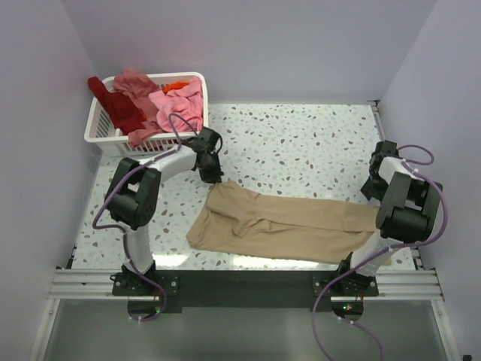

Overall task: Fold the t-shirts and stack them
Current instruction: Fold the tshirt

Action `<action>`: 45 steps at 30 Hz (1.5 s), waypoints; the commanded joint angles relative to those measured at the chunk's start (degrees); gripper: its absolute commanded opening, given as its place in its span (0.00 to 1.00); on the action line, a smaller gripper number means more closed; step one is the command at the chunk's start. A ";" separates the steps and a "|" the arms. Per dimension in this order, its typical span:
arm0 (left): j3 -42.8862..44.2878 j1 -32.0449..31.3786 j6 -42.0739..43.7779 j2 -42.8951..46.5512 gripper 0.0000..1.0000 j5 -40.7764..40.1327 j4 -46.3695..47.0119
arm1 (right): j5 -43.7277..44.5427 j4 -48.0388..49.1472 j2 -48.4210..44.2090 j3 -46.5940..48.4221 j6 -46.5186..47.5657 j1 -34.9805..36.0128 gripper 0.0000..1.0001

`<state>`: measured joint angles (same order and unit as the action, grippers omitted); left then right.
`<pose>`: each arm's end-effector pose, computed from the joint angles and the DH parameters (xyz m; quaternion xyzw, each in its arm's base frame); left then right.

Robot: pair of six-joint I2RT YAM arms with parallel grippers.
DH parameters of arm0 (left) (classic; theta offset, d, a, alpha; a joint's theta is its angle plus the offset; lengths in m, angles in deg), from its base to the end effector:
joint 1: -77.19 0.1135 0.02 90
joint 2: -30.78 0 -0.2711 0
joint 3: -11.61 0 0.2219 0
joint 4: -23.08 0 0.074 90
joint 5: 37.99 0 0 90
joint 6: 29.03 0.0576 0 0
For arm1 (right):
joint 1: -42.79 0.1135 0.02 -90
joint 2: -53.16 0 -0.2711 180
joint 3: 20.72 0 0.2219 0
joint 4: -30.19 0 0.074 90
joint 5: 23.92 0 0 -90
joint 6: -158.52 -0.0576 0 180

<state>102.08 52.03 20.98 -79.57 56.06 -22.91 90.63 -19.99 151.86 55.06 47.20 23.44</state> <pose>0.3392 -0.1638 0.1723 -0.1188 0.9701 -0.1416 0.1574 0.2771 -0.1227 0.1741 0.3652 0.8954 -0.2078 0.1472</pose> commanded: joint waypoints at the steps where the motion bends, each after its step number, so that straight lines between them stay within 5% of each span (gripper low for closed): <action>1: 0.72 1.35 -1.32 2.76 0.00 -0.54 1.92 | 1.90 2.68 1.67 -0.33 -0.04 -0.51 0.54; 17: -1.13 1.44 -0.71 5.75 0.00 -3.88 0.95 | 3.13 1.89 1.59 -4.54 -1.18 -0.51 0.30; 22: -1.57 1.52 -0.36 7.51 0.00 -7.65 -0.02 | 3.65 0.41 1.94 -2.71 -1.97 -0.51 0.00; 36: -3.24 4.07 -0.27 10.06 0.00 -15.91 -3.62 | 4.10 -5.22 4.57 9.78 -4.16 -0.33 0.00; 45: 1.14 4.16 2.19 5.94 0.00 -14.08 -0.46 | 1.46 -4.52 5.81 12.41 -5.57 0.98 0.00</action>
<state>99.37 55.35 21.42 -71.52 44.02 -24.84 91.79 -24.63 156.97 64.72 43.18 23.57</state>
